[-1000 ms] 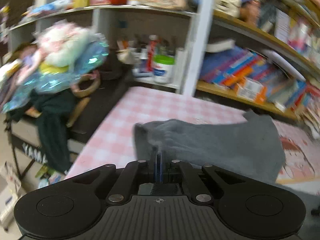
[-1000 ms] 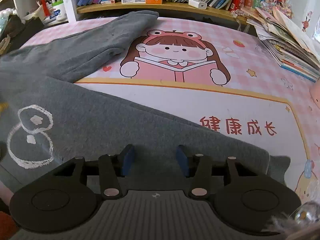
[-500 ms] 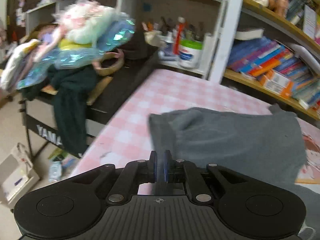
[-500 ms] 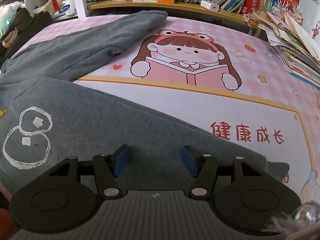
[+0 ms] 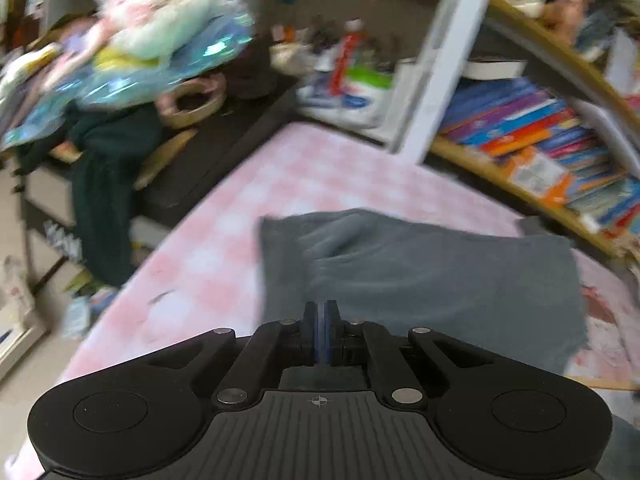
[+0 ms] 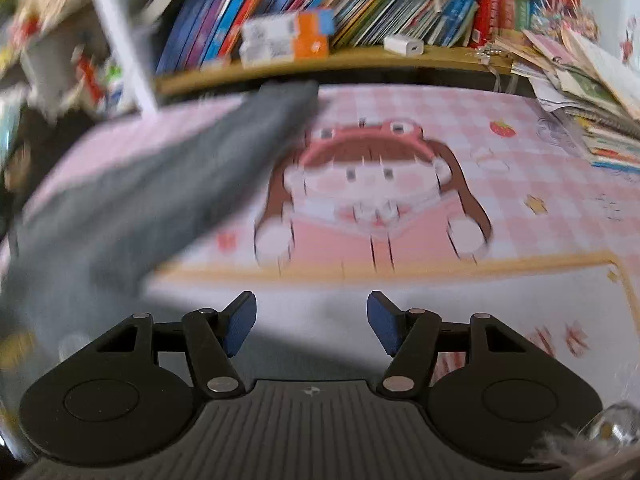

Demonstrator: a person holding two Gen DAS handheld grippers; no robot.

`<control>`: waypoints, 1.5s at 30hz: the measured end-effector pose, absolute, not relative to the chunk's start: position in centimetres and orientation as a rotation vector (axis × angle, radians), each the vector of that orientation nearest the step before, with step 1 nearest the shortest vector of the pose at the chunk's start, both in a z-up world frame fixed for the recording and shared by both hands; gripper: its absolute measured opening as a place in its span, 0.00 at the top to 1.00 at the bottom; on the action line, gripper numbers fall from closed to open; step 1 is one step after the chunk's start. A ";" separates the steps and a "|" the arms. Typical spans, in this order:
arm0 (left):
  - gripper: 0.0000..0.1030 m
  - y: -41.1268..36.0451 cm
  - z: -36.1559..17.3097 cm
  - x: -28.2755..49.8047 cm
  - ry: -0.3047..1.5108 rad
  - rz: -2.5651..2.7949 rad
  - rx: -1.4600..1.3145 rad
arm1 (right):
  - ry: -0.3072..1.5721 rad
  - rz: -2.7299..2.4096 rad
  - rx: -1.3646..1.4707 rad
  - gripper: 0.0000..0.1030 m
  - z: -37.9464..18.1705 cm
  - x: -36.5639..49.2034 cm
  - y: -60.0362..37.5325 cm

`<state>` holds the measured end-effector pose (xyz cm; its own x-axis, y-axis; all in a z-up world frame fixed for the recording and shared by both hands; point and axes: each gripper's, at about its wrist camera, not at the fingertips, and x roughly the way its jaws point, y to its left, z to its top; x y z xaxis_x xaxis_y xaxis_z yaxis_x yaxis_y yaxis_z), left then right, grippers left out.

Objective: Fold clothes

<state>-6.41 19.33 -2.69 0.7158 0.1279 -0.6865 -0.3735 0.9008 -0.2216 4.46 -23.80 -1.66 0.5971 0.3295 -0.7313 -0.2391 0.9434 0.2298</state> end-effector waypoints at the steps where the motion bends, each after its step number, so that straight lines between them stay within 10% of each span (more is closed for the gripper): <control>1: 0.95 18.9 -3.0 -5.8 0.743 0.279 -0.340 | 0.868 0.328 0.148 0.42 -1.5 6.0 -23.6; 21: 0.95 18.0 -5.8 -4.7 0.864 0.323 -0.320 | 0.971 0.250 0.385 0.41 -5.2 24.7 -18.4; 26: 0.95 18.3 -5.7 -4.5 0.878 0.309 -0.322 | 0.978 0.309 0.426 0.84 -5.2 24.8 -17.7; 33: 0.95 18.4 -5.8 -4.6 0.876 0.303 -0.326 | 0.639 0.486 0.167 0.91 0.9 18.2 -12.1; 36: 0.95 18.4 -5.8 -4.6 0.876 0.304 -0.325 | 0.571 0.725 -0.071 0.91 2.4 13.6 -6.9; 41: 0.95 18.4 -5.8 -4.8 0.868 0.302 -0.337 | 0.801 1.121 -0.234 0.55 -0.5 8.6 -1.5; 45: 0.95 18.4 -5.9 -4.8 0.862 0.299 -0.336 | 0.818 1.196 -0.274 0.47 -0.4 7.3 -1.9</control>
<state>-4.85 18.44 -5.85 0.6157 0.1199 -0.7788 -0.3876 0.9066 -0.1669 7.31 -1.86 -0.45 0.1271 0.7141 -0.6884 -0.9007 0.3738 0.2214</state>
